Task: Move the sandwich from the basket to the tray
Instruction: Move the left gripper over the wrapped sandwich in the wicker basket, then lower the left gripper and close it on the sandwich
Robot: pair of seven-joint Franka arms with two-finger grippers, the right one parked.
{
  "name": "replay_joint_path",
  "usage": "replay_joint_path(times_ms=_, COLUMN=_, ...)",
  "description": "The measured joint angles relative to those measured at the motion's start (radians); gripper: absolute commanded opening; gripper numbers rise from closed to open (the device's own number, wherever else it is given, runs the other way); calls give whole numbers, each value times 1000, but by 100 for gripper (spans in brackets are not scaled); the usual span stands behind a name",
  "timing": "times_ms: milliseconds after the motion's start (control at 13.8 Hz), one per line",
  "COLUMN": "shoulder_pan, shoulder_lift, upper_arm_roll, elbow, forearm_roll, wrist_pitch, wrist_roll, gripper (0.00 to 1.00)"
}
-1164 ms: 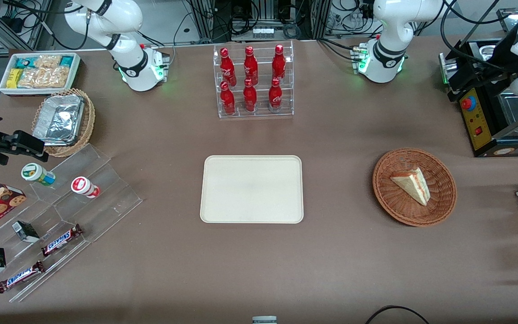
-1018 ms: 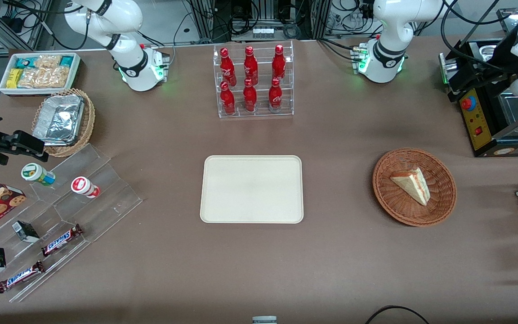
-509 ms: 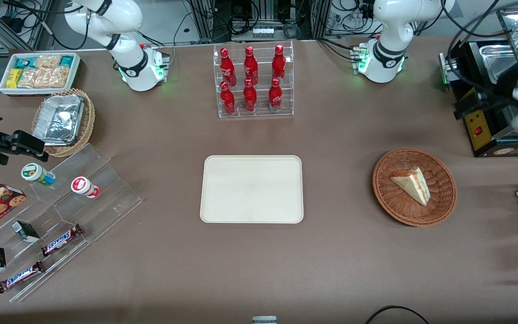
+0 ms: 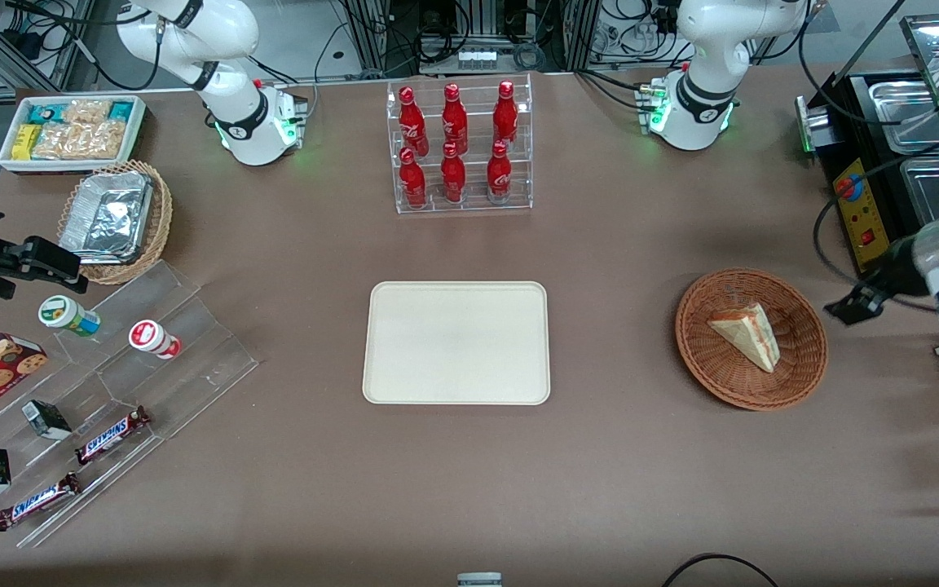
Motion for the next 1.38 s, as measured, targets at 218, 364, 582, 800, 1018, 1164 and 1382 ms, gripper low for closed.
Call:
replay_joint_path(times_ms=218, shoulder_pan=-21, shoulder_lift=26, upper_arm_roll=-6, elbow=-132, forearm_roll=0, wrist_pitch=198, wrist_roll=-136, gripper=100)
replay_joint_path(times_ms=364, shoulder_pan=-35, shoulder_lift=49, upper_arm_roll=-8, elbow=-191, forearm_roll=0, wrist_pitch=294, wrist_roll=-212, gripper=100)
replay_joint_path(times_ms=582, shoulder_pan=-38, shoulder_lift=78, upper_arm_roll=-8, elbow=-255, forearm_roll=1, wrist_pitch=391, wrist_roll=-234, gripper=100)
replay_joint_path(times_ms=800, shoulder_pan=-39, shoulder_lift=96, upper_arm_roll=-8, elbow=-281, forearm_roll=4, wrist_pitch=413, wrist_roll=-234, gripper=100)
replay_joint_path(times_ms=1018, shoulder_pan=-40, shoulder_lift=100, upper_arm_roll=-8, elbow=-293, forearm_roll=15, wrist_pitch=414, wrist_roll=-234, gripper=100)
replay_joint_path(times_ms=1164, shoulder_pan=-40, shoulder_lift=105, upper_arm_roll=-8, elbow=-304, forearm_roll=23, wrist_pitch=414, wrist_roll=-234, gripper=100)
replay_joint_path(times_ms=1382, shoulder_pan=-40, shoulder_lift=117, upper_arm_roll=-8, elbow=-325, forearm_roll=31, wrist_pitch=437, wrist_roll=-234, gripper=100)
